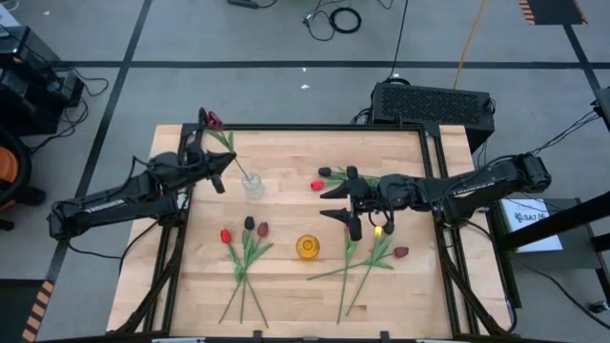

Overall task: Sort flowers into vase by color
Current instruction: Put the top dark red flower into the transparent vase, then put the top black flower into the green vase

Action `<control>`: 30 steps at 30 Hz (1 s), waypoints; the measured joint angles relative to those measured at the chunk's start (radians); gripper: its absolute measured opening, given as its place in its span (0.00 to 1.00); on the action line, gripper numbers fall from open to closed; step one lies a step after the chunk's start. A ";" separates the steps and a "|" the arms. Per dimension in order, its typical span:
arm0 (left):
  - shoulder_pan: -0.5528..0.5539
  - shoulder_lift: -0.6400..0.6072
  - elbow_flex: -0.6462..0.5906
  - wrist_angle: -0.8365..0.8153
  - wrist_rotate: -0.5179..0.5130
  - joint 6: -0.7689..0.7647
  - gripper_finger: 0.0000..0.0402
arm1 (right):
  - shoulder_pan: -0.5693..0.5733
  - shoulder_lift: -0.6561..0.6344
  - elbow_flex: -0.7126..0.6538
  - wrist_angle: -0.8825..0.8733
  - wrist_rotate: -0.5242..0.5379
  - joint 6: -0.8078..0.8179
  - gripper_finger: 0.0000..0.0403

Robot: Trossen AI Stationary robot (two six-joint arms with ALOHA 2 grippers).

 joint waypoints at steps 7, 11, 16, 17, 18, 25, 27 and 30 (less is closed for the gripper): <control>-0.001 -0.001 -0.036 0.006 -0.014 -0.045 0.19 | -0.022 0.000 0.000 0.027 0.000 -0.004 0.50; -0.001 0.000 -0.067 0.003 -0.014 -0.053 0.28 | -0.034 0.000 0.000 0.029 -0.001 -0.010 0.50; 0.000 0.000 -0.071 -0.021 0.020 -0.069 0.37 | -0.041 0.000 0.000 0.028 0.000 -0.010 0.50; 0.000 -0.001 -0.071 -0.028 0.039 -0.072 0.38 | -0.041 0.000 0.000 0.028 0.000 -0.010 0.50; -0.001 -0.001 -0.071 -0.041 0.057 -0.074 0.39 | -0.040 0.000 0.000 0.029 0.000 -0.010 0.50; -0.001 -0.010 -0.037 -0.235 0.100 -0.076 0.42 | -0.040 0.000 0.000 0.029 0.000 -0.008 0.50; 0.000 -0.017 -0.016 -0.299 0.114 -0.097 0.42 | -0.040 0.000 0.000 0.028 0.000 -0.006 0.50; -0.001 -0.028 0.020 -0.383 0.162 -0.157 0.42 | -0.040 0.000 0.000 0.028 0.000 -0.005 0.50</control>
